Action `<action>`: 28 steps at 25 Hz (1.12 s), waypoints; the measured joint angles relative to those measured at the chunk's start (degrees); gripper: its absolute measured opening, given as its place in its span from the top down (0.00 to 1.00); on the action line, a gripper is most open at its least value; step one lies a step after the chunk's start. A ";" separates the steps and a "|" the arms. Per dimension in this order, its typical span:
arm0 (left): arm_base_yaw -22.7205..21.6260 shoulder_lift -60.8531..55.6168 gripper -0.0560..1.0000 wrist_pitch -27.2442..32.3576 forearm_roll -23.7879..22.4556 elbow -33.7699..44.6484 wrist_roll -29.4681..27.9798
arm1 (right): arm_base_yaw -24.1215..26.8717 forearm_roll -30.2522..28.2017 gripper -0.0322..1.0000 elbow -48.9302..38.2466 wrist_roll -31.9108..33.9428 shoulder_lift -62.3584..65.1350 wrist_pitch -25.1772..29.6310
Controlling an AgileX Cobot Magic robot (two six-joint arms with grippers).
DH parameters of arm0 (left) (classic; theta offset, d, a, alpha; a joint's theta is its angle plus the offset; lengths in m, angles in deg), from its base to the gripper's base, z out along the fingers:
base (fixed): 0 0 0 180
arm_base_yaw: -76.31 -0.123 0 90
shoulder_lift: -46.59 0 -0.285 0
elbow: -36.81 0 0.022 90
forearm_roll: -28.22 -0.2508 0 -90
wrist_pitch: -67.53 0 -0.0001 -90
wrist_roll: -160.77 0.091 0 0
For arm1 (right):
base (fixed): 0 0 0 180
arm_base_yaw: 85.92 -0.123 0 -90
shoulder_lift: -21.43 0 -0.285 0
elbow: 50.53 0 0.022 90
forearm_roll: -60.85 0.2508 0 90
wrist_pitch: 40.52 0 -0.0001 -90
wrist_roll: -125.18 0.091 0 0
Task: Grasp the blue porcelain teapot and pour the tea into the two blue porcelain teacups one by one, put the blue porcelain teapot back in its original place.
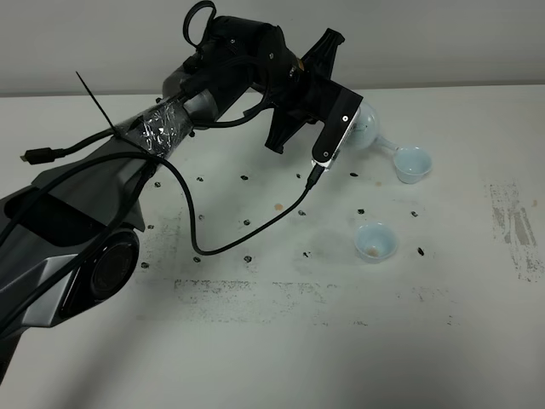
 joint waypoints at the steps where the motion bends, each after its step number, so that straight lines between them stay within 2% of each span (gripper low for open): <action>1: 0.29 0.00 0.94 -0.15 -0.67 0.00 -0.56 | 0.00 0.00 0.41 0.00 0.00 0.00 0.00; 8: 1.08 0.00 0.94 -0.67 -2.45 0.00 -2.09 | 0.00 -0.04 0.41 0.00 0.00 0.00 0.00; 16: 2.32 0.00 0.94 -0.82 -9.25 0.00 -8.98 | 0.00 -0.06 0.41 0.00 0.00 0.00 0.00; 28: 4.42 0.00 0.94 -0.92 -14.19 0.00 -10.29 | 0.00 -0.06 0.41 0.00 0.00 0.00 0.00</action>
